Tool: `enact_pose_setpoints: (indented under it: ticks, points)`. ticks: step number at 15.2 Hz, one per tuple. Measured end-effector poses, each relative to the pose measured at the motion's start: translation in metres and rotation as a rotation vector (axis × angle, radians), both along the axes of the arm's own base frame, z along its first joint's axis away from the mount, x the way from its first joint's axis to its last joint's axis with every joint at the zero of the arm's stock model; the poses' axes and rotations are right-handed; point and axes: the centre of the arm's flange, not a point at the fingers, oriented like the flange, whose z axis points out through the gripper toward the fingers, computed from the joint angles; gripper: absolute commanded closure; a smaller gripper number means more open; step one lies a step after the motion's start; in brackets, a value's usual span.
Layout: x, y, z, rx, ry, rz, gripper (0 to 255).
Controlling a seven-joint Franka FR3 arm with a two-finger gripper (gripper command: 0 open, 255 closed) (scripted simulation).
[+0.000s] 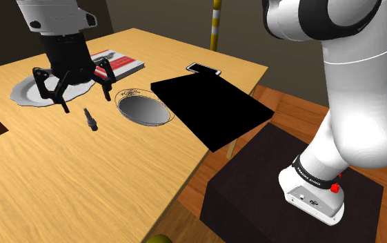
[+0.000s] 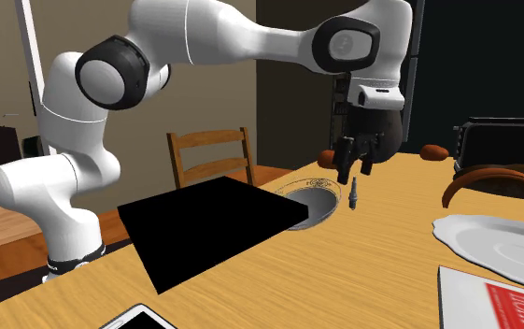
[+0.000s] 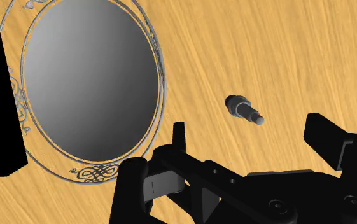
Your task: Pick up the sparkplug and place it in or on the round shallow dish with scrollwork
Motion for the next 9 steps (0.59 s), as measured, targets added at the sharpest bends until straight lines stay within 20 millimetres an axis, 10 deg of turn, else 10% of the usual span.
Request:
enact_pose_setpoints:
  ticks: [9]
  points:
    - [0.001,0.011,-0.043,0.000,0.002,-0.008,0]
